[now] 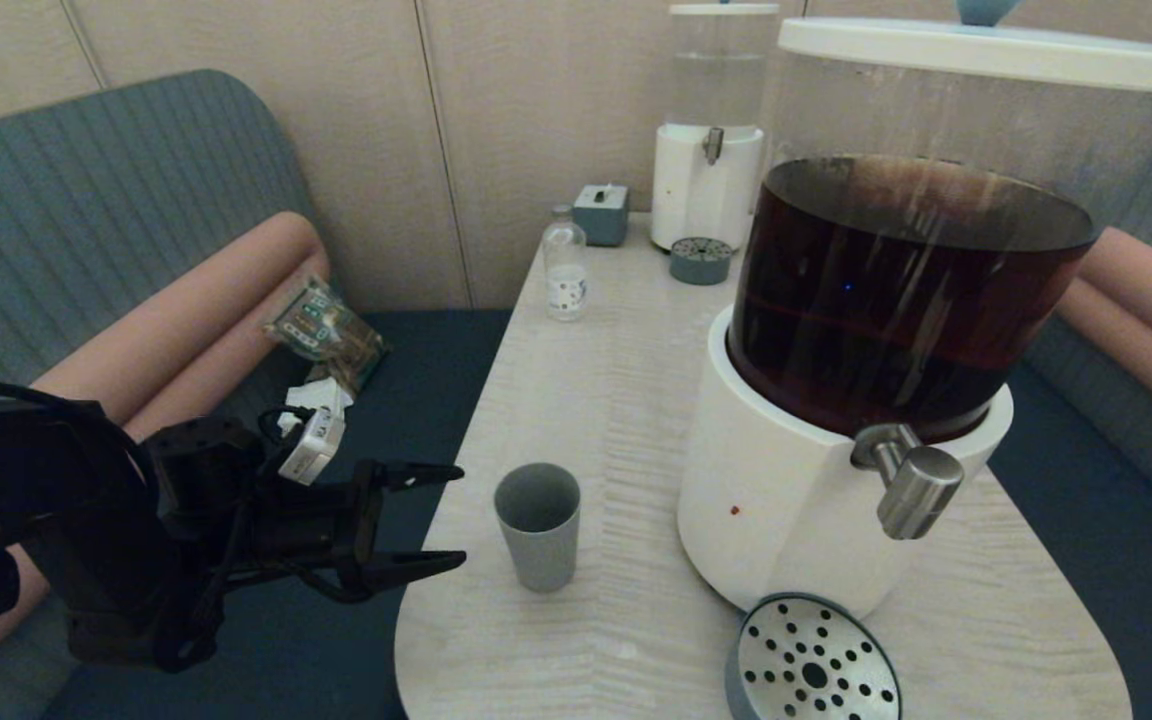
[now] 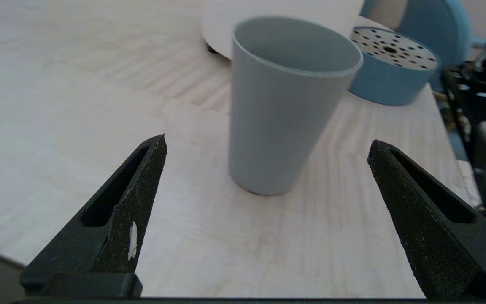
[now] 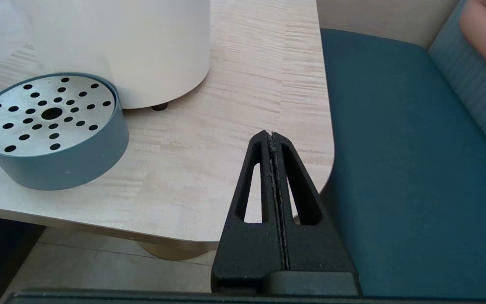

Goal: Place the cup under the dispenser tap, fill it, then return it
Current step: Pick up the cup

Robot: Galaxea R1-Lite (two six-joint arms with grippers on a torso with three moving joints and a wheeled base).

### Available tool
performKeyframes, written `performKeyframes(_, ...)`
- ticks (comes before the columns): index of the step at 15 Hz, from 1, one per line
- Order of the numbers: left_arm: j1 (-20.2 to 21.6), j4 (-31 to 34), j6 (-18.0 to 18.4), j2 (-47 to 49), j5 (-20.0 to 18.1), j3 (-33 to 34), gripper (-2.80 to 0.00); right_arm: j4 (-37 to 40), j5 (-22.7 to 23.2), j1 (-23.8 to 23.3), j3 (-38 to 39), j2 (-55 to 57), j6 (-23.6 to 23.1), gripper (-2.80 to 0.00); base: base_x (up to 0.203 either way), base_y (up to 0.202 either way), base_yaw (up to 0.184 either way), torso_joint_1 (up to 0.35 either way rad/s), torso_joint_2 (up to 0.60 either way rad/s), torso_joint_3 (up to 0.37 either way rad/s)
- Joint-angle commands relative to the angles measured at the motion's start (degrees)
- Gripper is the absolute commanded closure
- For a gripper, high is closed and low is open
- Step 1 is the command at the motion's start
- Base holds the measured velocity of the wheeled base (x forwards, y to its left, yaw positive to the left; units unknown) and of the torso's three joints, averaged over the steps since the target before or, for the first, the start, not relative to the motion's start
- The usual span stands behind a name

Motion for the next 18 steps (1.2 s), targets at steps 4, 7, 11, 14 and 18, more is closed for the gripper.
performKeyframes(4, -2.0, -0.3, 0.2, 1.5, -0.5, -0.2, -2.80, 0.0, 0.0, 0.0, 0.5, -0.2, 0.0, 0.00, 0.000, 0.000, 0.000, 0.000, 0.00, 0.000)
performKeyframes(7, -3.8, 0.0, 0.0, 4.2, 0.0, -3.1, -2.80, 0.0, 0.0, 0.0, 0.5, -0.2, 0.0, 0.00, 0.000, 0.000, 0.000, 0.000, 0.00, 0.000)
performKeyframes(11, -4.6, 0.7, -0.2, 6.3, 1.8, -7.7, -2.80, 0.0, 0.0, 0.0, 0.5, -0.2, -0.1, 0.00, 0.000, 0.000, 0.000, 0.000, 0.00, 0.000)
performKeyframes(14, -6.5, 0.6, -0.3, 6.6, 3.0, -7.9, -2.80, 0.0, 0.0, 0.0, 0.5, -0.2, 0.0, 0.00, 0.000, 0.000, 0.000, 0.000, 0.00, 0.000)
performKeyframes(18, -9.4, 0.7, -0.5, 6.5, 3.8, -7.9, -2.80, 0.0, 0.0, 0.0, 0.5, -0.2, 0.0, 0.00, 0.000, 0.000, 0.000, 0.000, 0.00, 0.000)
